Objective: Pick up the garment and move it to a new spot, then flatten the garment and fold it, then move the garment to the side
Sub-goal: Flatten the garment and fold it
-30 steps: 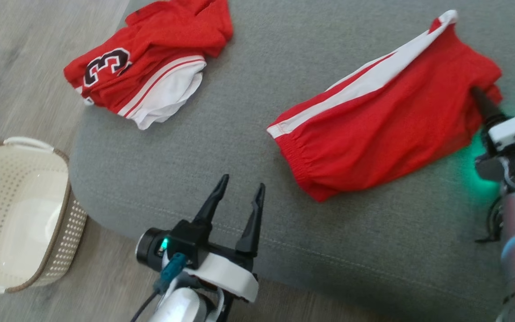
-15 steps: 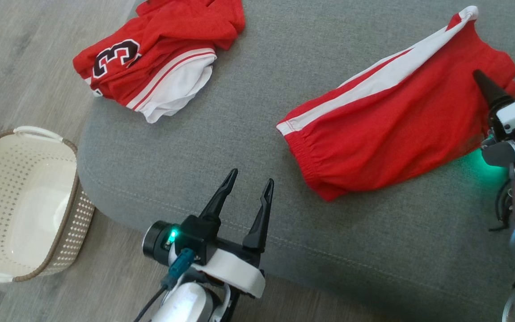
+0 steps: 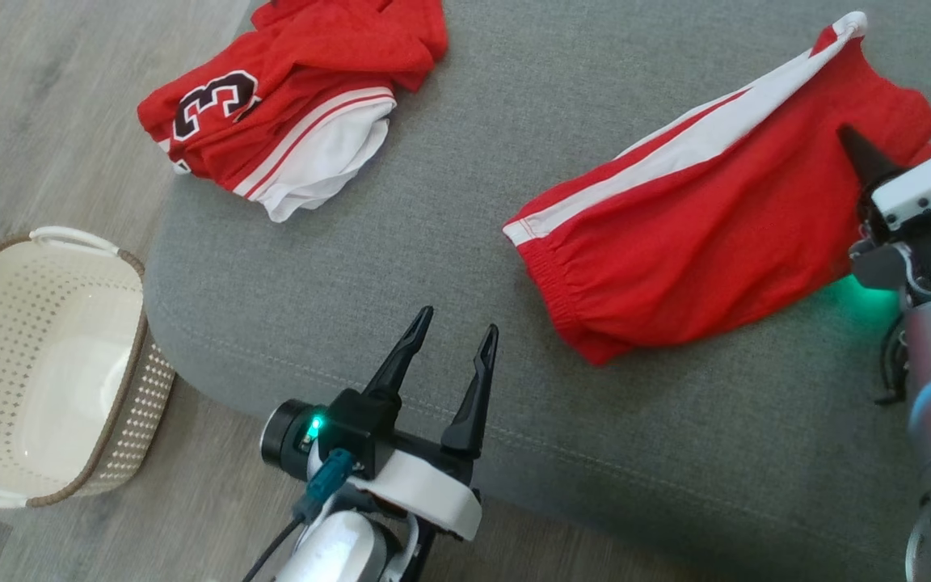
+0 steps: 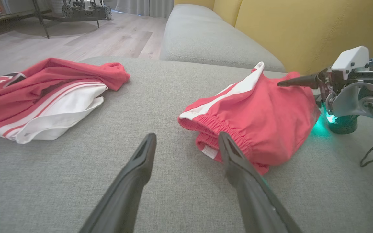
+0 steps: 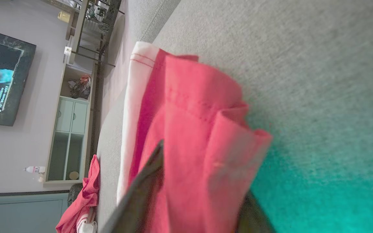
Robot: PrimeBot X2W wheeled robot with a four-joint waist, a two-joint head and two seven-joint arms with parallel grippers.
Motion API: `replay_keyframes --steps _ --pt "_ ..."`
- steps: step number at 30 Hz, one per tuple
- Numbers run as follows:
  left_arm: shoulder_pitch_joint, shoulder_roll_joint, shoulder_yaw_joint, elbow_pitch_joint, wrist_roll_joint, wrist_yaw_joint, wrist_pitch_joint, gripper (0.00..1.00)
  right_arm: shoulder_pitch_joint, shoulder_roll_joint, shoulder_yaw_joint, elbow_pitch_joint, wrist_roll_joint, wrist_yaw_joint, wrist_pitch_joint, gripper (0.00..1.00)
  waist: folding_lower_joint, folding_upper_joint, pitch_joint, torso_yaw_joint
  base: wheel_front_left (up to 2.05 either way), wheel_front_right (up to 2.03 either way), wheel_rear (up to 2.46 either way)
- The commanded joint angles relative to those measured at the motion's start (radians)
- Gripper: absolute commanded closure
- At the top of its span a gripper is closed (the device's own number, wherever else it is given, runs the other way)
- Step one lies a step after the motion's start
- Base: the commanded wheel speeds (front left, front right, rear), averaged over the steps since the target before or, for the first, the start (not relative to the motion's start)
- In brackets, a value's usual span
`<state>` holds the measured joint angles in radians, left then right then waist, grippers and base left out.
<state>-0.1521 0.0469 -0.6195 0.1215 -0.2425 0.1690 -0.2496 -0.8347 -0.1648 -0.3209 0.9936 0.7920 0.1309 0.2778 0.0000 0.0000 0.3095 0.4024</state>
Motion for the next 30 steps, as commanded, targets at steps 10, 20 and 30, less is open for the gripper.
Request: replay_keyframes --steps 10,20,30 --pt "-0.011 0.003 0.047 -0.017 -0.001 0.004 -0.012 0.0 0.047 0.042 0.004 0.016 0.012 0.0 -0.206 1.0 0.0 0.0 -0.056 -0.05 0.0 0.0 0.0" --pt "0.018 0.003 0.07 -0.003 0.01 -0.012 -0.012 0.0 0.077 0.015 -0.174 0.15 0.015 0.0 -0.514 1.0 0.0 0.0 -0.113 -0.121 0.0 0.0 0.0" --pt "0.051 0.003 0.084 0.015 0.015 -0.025 -0.012 0.0 0.175 0.015 -0.491 0.122 -0.173 0.0 -0.539 1.0 0.0 0.0 -0.168 -0.151 0.0 0.0 0.0"
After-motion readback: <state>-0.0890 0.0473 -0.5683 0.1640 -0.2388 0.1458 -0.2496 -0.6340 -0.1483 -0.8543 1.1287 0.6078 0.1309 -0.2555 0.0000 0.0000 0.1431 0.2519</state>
